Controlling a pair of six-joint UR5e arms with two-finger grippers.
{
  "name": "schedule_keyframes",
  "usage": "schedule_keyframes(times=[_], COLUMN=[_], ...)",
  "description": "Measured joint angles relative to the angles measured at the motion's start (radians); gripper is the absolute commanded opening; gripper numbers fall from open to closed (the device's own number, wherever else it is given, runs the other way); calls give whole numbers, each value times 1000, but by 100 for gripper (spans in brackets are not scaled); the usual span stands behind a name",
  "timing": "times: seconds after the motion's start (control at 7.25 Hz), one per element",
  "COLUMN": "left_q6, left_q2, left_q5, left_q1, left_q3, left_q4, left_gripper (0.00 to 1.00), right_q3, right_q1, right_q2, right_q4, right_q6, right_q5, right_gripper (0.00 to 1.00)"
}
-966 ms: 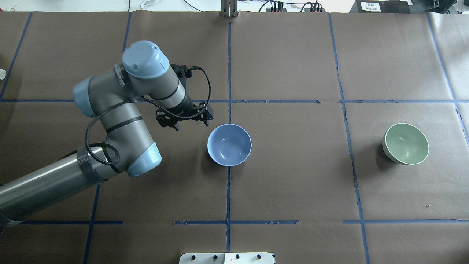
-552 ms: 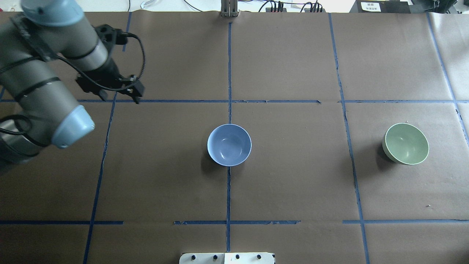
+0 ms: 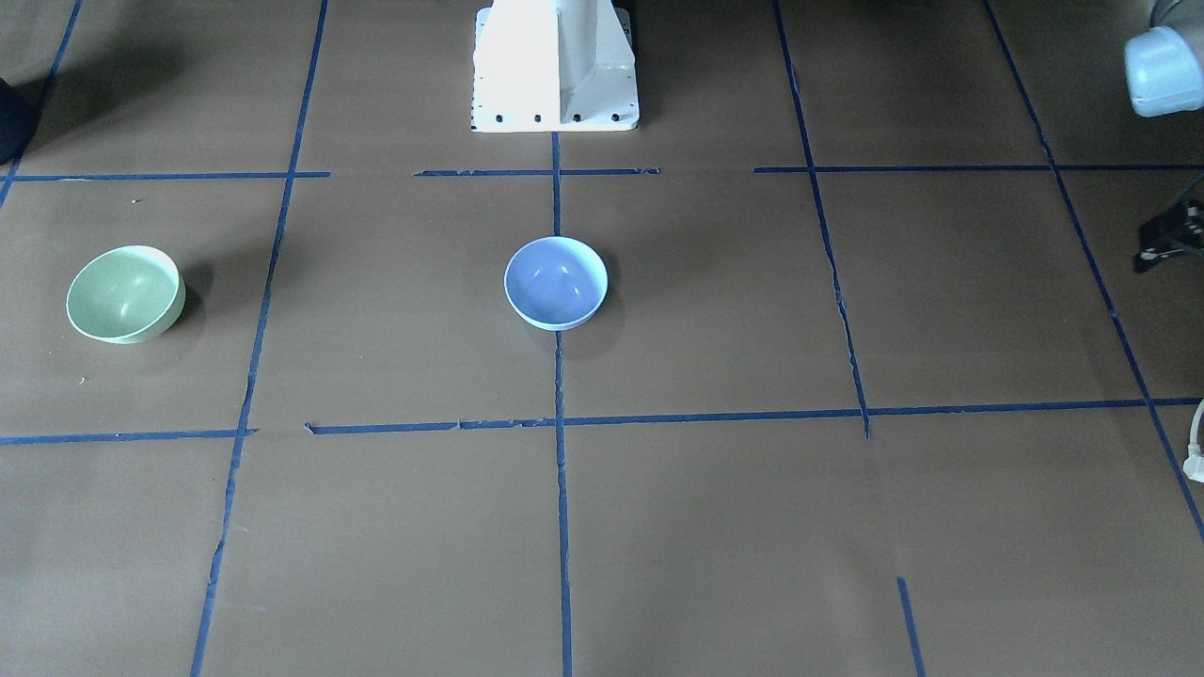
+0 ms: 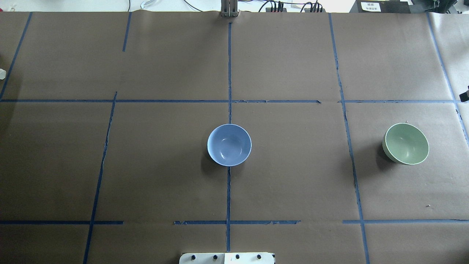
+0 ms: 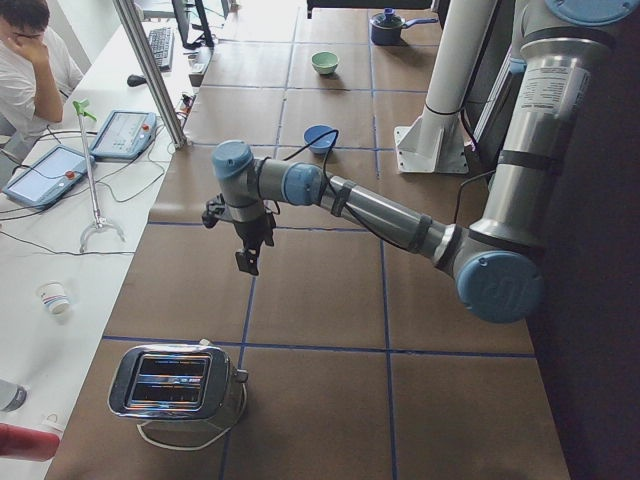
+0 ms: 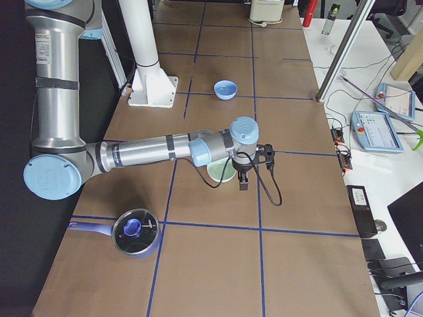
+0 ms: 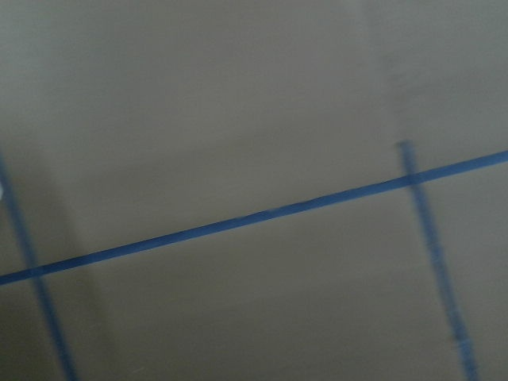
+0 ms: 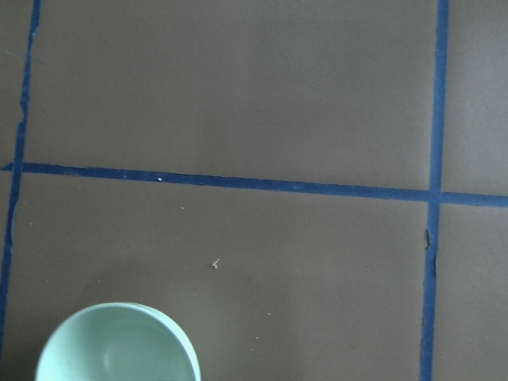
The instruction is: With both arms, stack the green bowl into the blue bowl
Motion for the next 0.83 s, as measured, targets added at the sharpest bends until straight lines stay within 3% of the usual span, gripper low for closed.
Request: schedule_keyframes(times=[0.28,0.55,0.83], left_q6=[123,133,131], left_q2=[103,129,129], left_q5=[-45,-56,-58], left_q1=[-113,-133,-134], left_q3=[36,38,38], left_q4=[-5,-6,-6], left_gripper=[100,100,100], right_q3=[-36,-173,-216], right_q1=[-40,-64,-147], right_q2=[-14,-48,-58], right_q4=[47,339,547], right_q6=[51,176,357], right_q5=[-13,-15,-22], right_gripper=[100,100,99])
